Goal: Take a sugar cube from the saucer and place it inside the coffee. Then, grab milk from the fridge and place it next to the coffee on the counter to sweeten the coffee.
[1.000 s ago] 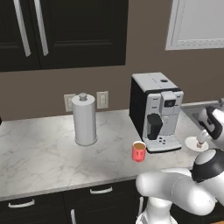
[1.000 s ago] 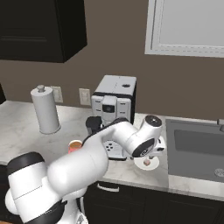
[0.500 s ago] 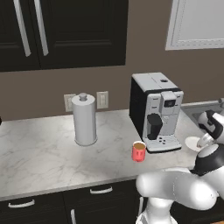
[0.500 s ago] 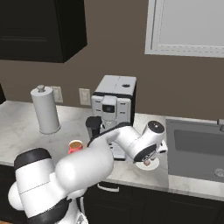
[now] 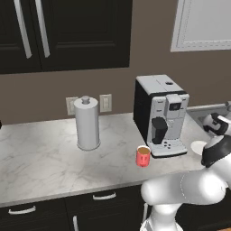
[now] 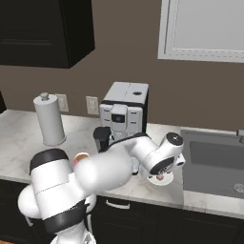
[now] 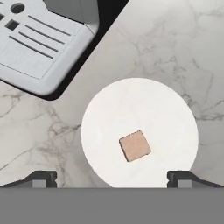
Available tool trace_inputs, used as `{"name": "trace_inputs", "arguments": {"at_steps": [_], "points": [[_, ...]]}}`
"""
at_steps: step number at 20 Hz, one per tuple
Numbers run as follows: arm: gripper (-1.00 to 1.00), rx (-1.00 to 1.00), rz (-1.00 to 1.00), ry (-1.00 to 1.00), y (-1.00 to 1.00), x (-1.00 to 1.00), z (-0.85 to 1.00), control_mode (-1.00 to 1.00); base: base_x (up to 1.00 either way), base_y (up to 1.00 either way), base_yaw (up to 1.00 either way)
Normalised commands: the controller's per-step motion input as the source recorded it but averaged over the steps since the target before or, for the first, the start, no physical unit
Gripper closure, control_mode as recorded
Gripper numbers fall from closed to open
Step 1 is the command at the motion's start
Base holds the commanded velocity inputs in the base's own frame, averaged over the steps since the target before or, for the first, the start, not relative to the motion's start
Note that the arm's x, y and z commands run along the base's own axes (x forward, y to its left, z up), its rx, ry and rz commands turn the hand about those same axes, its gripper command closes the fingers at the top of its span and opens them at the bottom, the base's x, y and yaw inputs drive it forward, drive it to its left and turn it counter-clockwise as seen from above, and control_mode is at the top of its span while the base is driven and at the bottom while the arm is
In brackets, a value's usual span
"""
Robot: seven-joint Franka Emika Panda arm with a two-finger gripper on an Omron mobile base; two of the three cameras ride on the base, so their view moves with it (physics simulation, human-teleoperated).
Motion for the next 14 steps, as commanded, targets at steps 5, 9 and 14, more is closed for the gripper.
{"name": "trace_inputs", "arguments": {"at_steps": [5, 9, 14], "points": [[-1.0, 0.0, 0.07, 0.0, 0.0, 0.08, -0.21, -1.0, 0.0, 0.0, 0.0], [-1.0, 0.0, 0.01, 0.0, 0.0, 0.08, -0.17, -1.0, 0.0, 0.0, 0.0], [-1.0, 0.0, 0.0, 0.0, 0.0, 0.13, -0.13, -1.0, 0.0, 0.0, 0.0]]}}
